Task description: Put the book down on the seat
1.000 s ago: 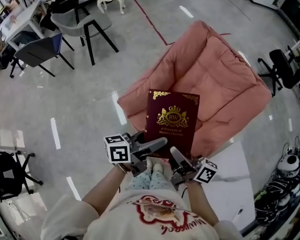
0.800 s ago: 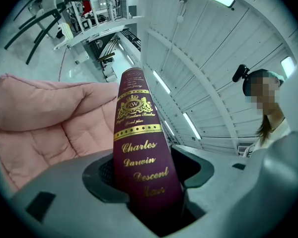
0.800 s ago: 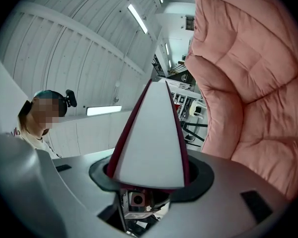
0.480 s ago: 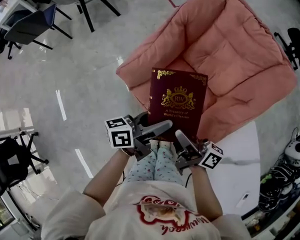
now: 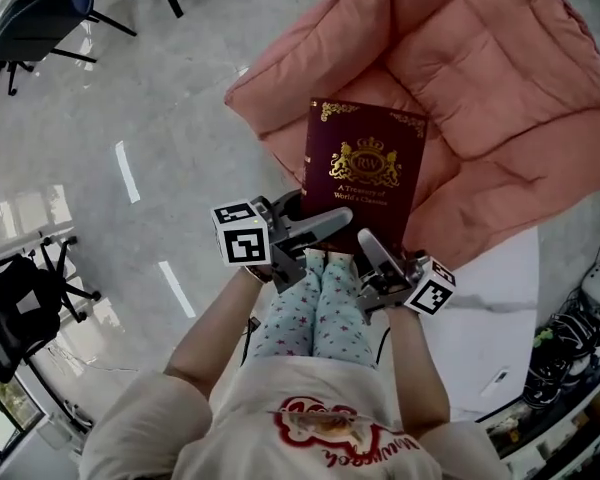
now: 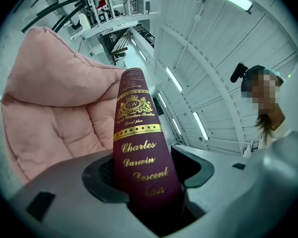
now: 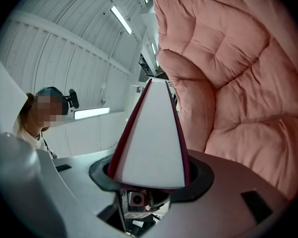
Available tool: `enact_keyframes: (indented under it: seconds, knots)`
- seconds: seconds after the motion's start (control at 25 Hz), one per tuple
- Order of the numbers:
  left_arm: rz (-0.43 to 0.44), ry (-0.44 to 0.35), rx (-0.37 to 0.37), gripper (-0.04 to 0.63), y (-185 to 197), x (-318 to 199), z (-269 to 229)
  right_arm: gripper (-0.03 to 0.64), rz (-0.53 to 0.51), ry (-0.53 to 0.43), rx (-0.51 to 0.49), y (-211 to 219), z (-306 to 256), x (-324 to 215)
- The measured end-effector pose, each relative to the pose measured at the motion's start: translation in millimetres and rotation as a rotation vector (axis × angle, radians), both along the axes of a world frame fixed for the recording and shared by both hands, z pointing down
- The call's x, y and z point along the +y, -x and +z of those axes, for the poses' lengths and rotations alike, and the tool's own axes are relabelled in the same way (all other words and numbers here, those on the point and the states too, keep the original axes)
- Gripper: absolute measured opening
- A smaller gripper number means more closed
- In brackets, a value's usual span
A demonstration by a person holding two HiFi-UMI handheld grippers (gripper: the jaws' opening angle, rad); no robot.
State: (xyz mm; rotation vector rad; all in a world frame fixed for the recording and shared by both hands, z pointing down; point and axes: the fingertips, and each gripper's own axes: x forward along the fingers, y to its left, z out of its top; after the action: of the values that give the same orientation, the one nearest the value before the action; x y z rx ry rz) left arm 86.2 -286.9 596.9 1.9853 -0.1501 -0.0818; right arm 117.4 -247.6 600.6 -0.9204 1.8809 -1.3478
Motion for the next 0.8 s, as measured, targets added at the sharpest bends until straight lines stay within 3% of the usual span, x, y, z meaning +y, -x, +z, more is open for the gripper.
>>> enact_keyframes:
  seconds: [0.52, 0.8]
  knots:
    - [0.028, 0.076, -0.016, 0.262, 0.7, -0.7, 67.4, 0.218, 0.029, 0.083, 0.013, 2.1, 63.7, 0.2]
    - [0.028, 0.135, -0.033, 0.262, 4.4, -22.2, 132.1, 0.219, 0.028, 0.12, 0.026, 6.5, 123.2, -22.4]
